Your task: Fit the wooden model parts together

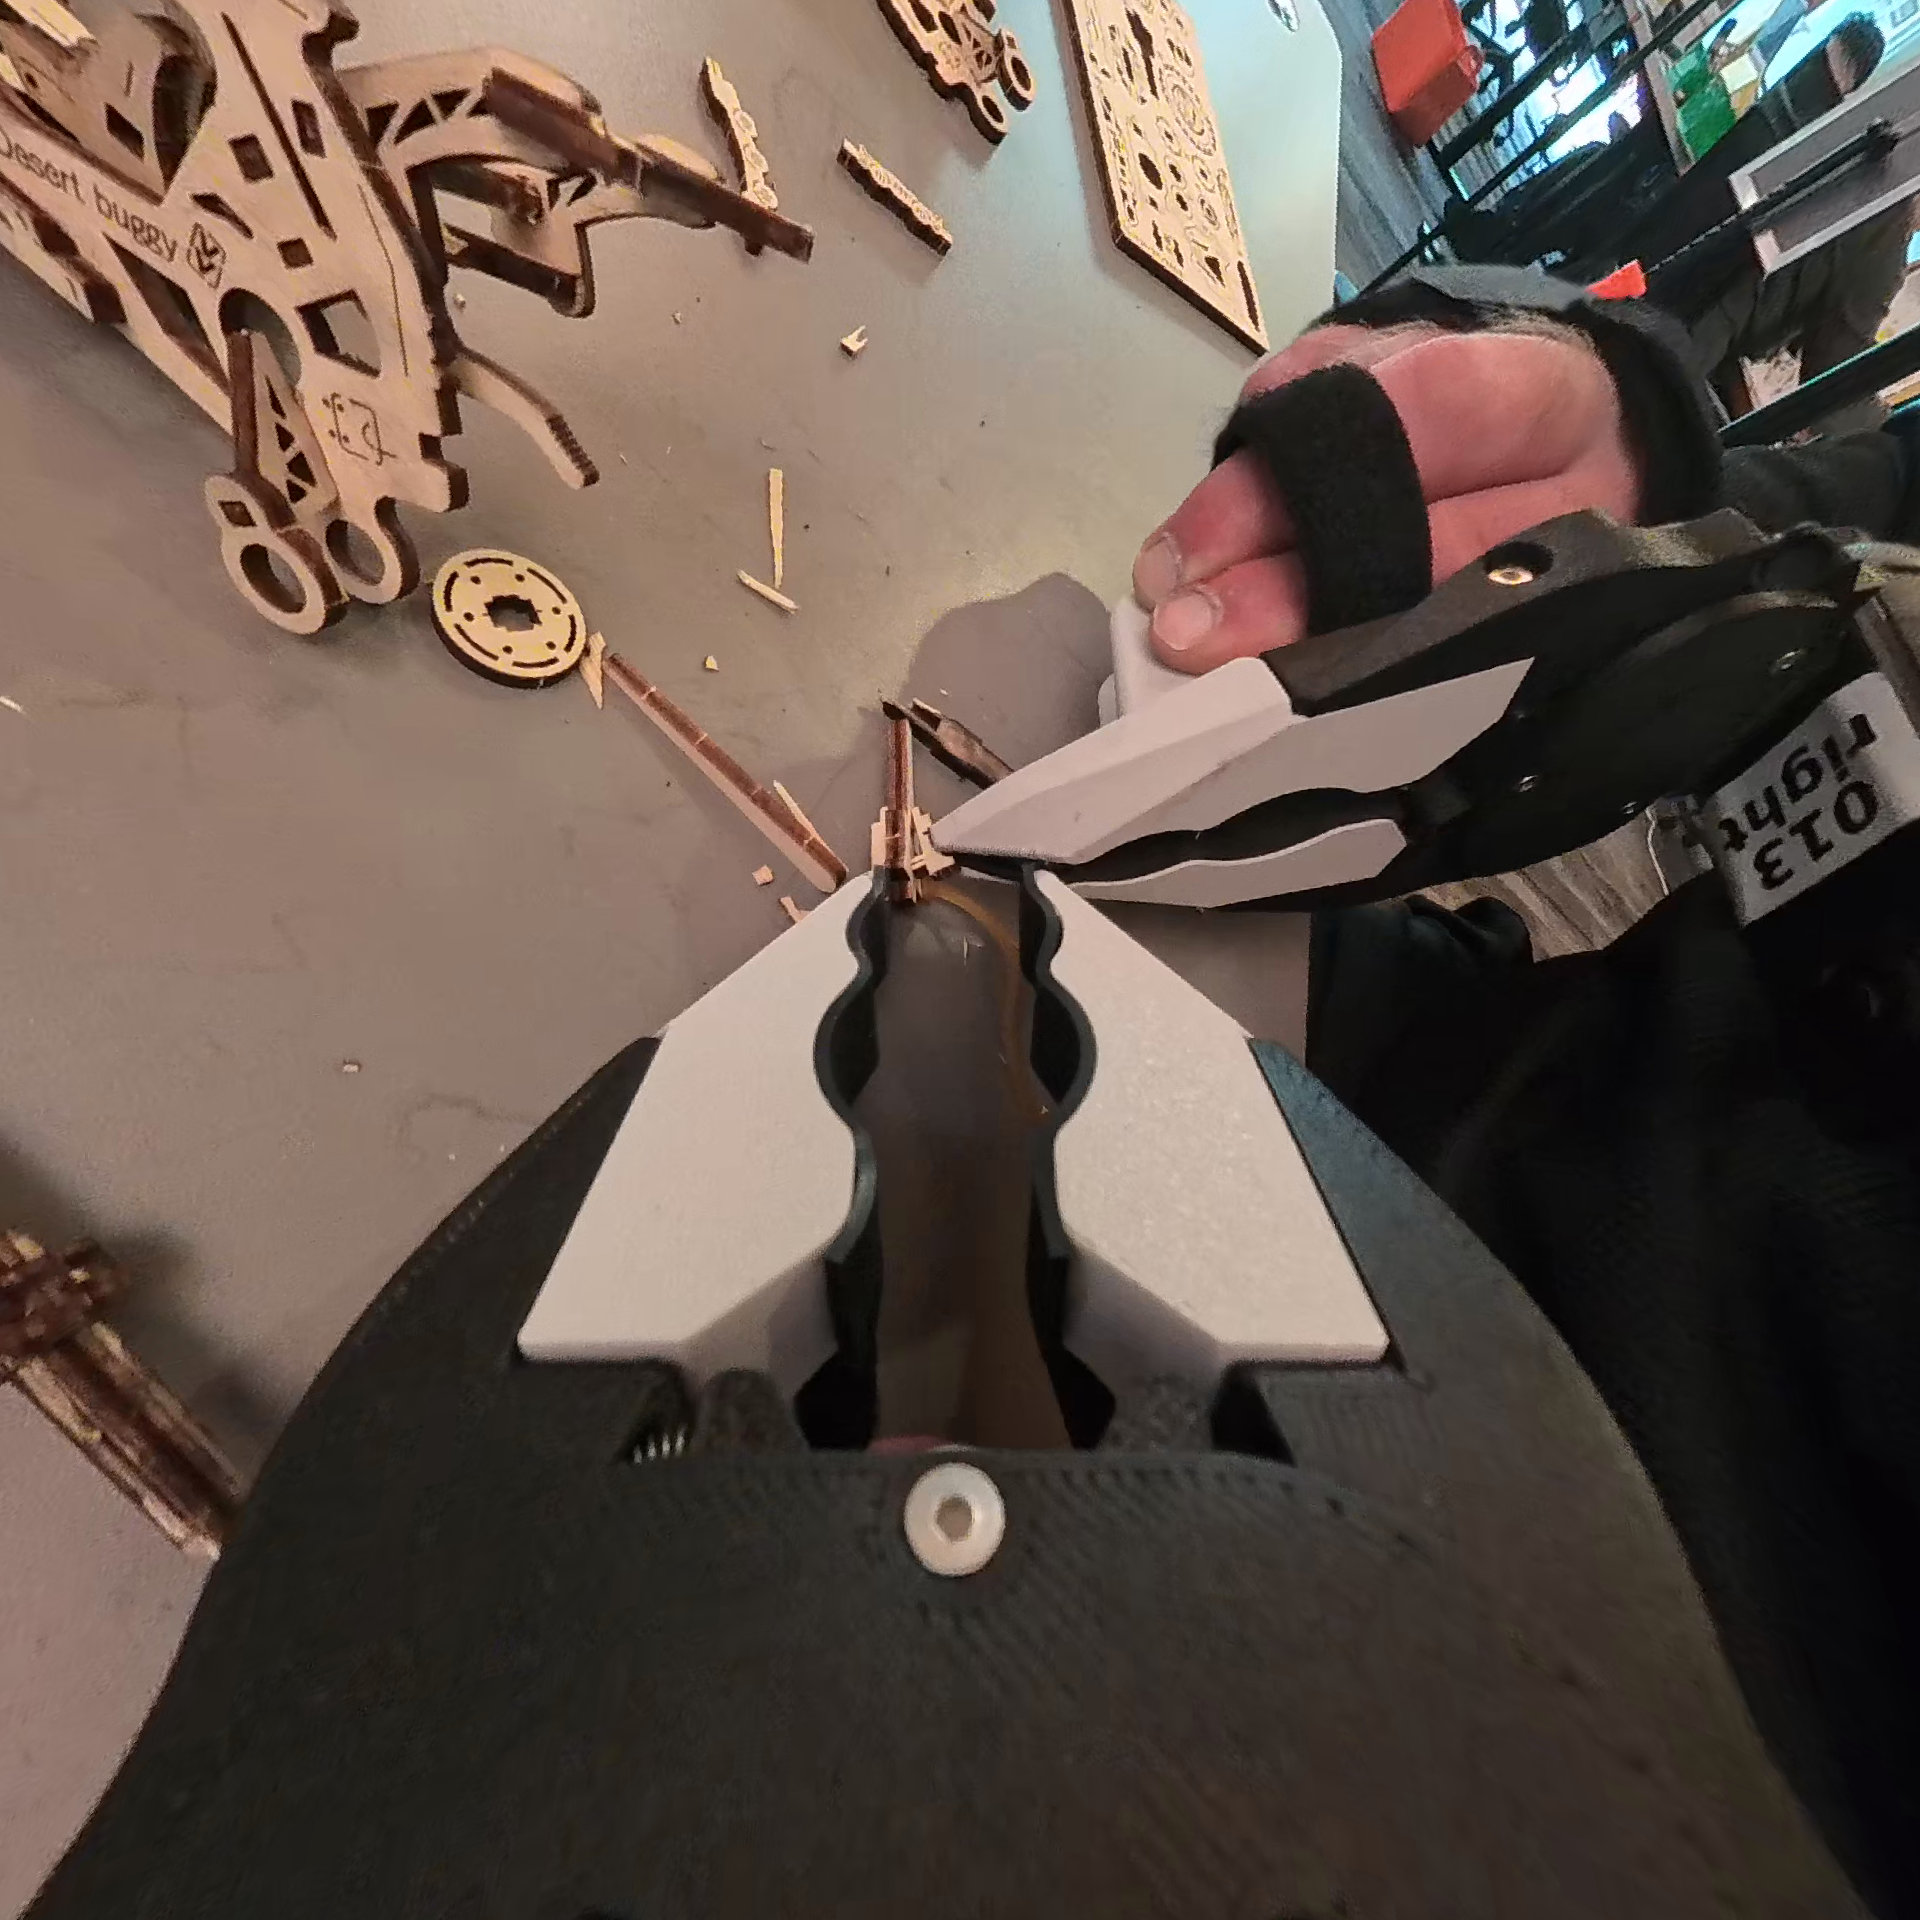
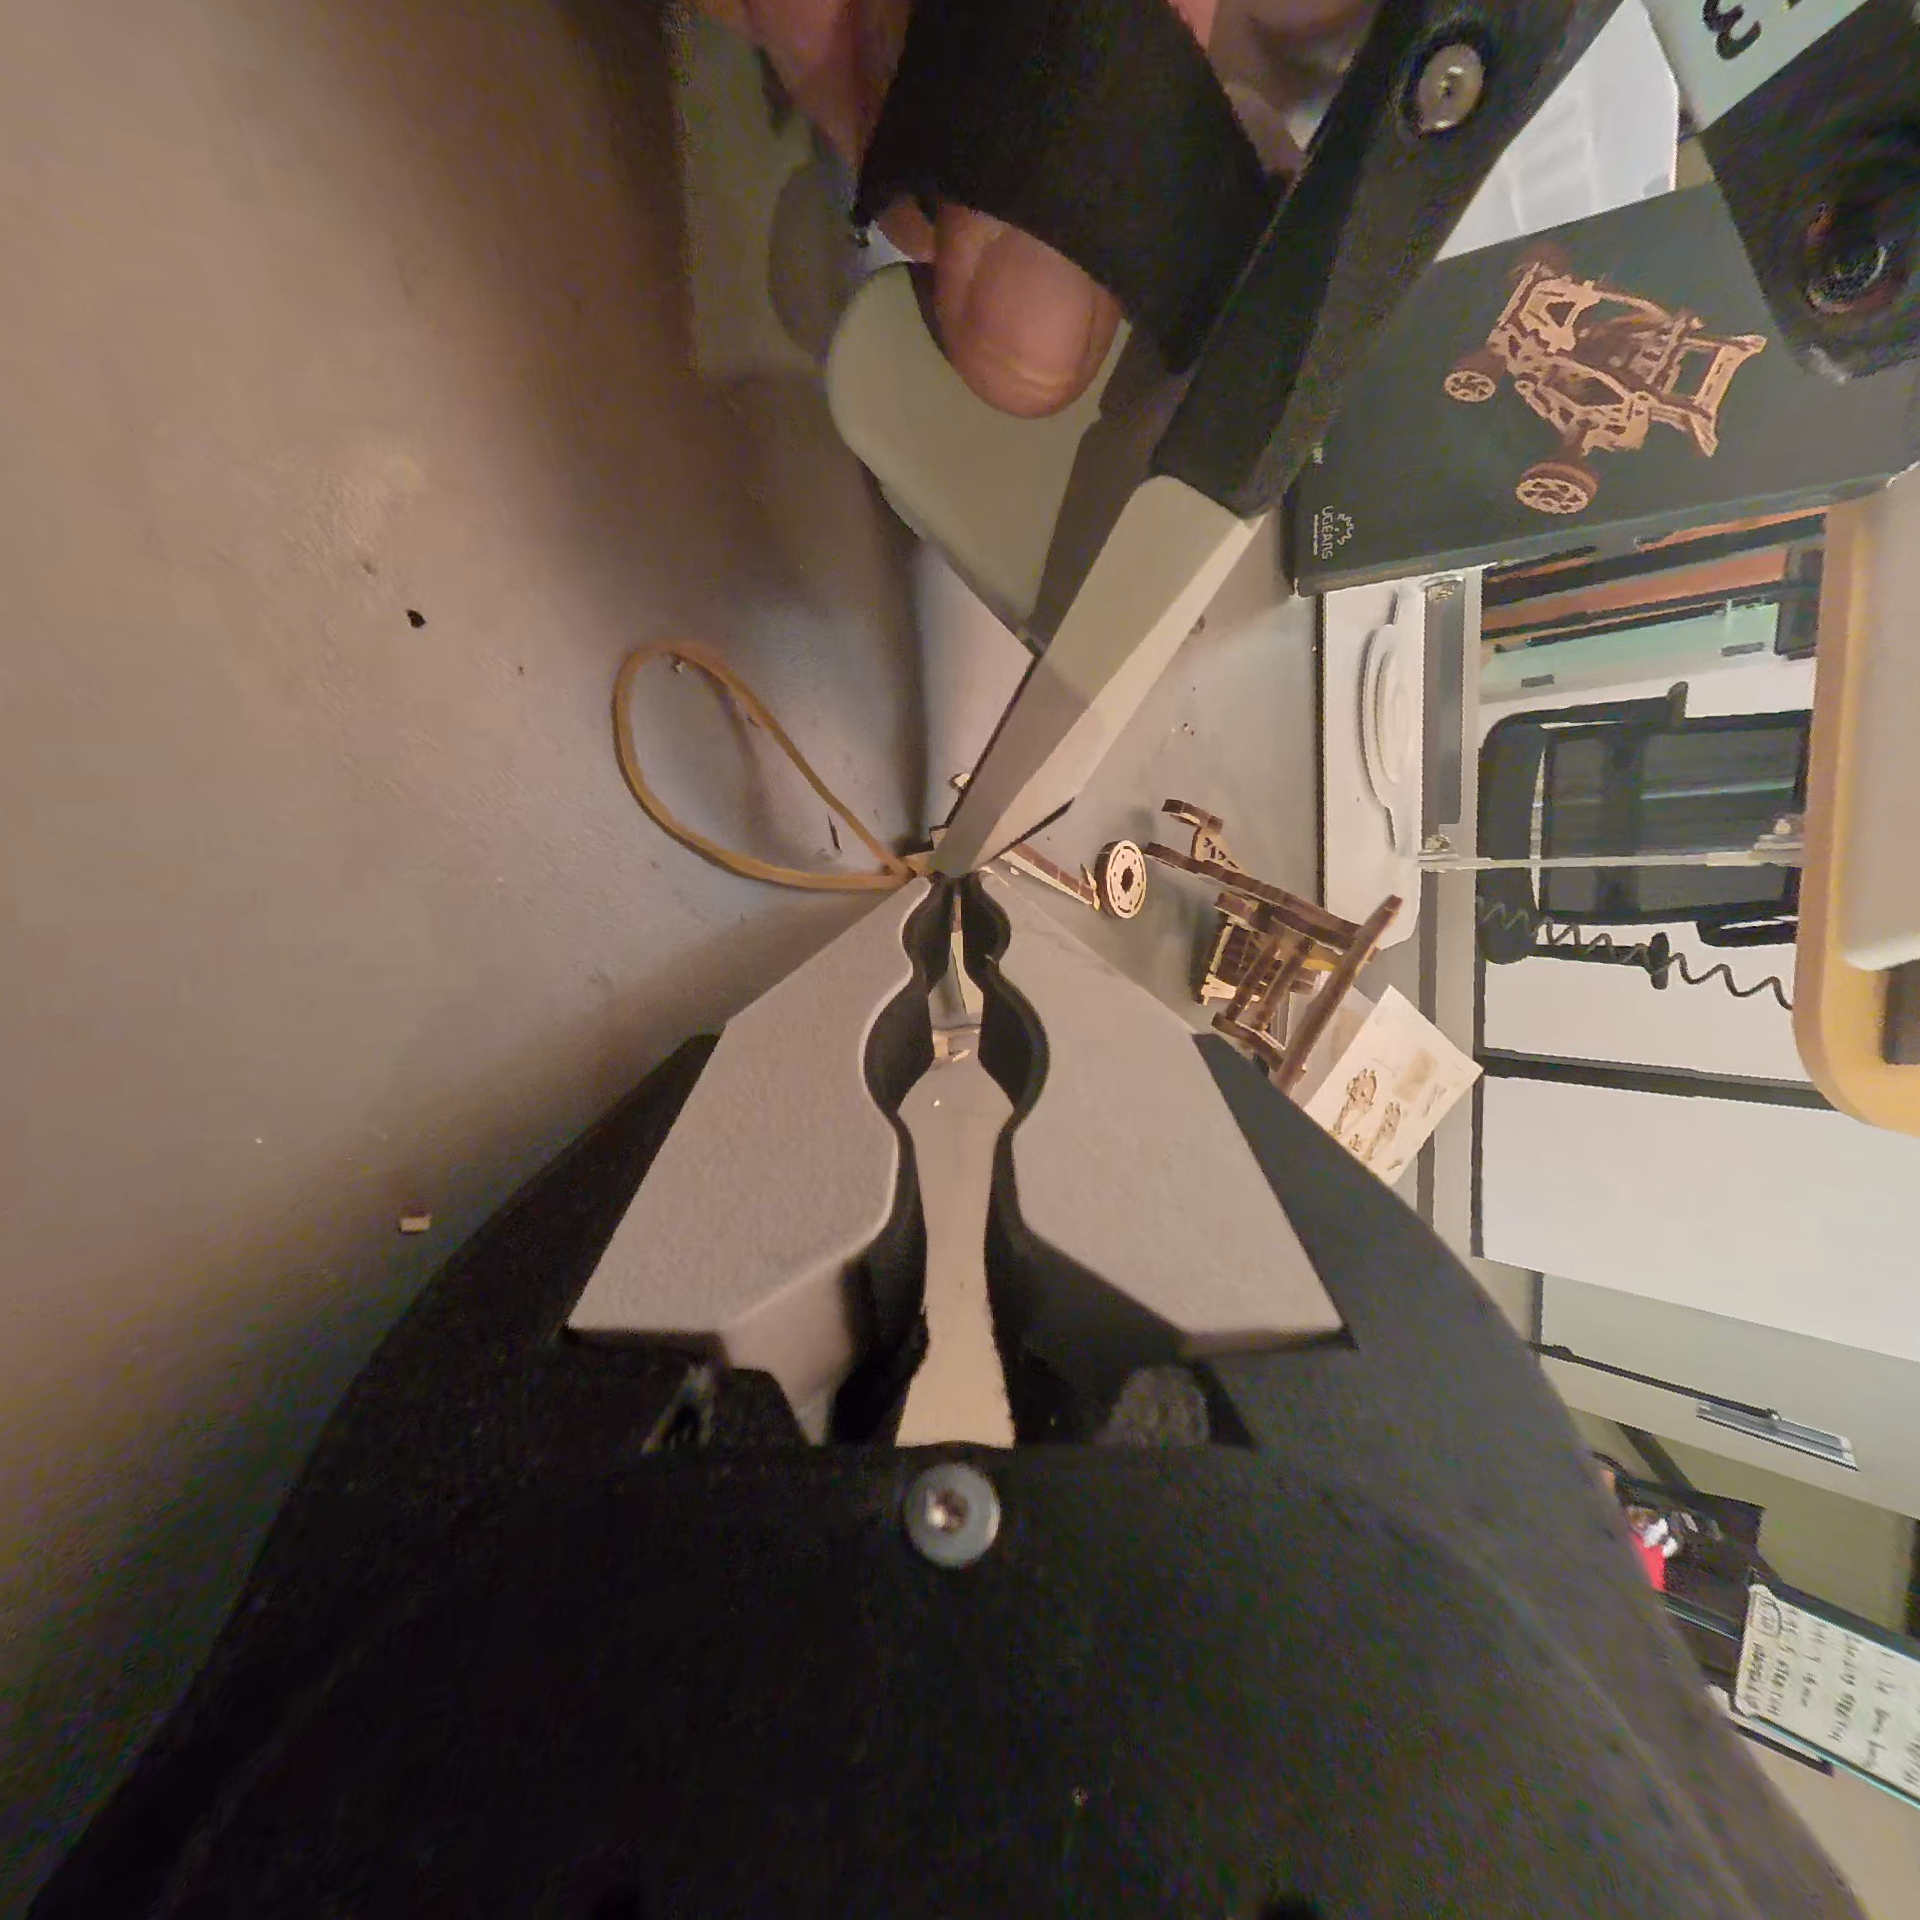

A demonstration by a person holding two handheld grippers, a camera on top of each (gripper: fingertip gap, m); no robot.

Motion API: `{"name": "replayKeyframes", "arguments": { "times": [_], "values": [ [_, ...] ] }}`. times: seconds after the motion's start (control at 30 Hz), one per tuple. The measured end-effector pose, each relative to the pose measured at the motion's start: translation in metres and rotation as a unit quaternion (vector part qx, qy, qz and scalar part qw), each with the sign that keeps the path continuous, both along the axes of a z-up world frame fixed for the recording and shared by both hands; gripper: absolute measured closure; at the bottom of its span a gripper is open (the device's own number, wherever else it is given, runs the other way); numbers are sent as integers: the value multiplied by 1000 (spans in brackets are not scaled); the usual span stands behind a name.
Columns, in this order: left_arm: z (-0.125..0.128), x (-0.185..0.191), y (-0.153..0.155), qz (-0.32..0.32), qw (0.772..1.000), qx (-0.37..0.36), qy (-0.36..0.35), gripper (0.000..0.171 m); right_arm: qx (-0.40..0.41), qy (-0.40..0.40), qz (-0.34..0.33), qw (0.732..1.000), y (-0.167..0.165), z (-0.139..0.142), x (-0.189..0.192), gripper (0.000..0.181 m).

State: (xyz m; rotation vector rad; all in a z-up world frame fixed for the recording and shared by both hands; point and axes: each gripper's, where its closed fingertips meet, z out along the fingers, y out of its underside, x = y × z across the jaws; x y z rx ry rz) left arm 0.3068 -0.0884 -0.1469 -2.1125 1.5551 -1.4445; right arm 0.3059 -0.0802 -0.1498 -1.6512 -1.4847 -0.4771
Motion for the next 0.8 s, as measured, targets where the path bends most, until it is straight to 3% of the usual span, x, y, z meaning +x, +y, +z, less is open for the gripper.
{"name": "replayKeyframes", "arguments": {
  "times": [0.8],
  "values": [
    [1,0,2,29,998,-60,1,150,49,-45,-12,998,5,-1,3,181]
  ]
}}
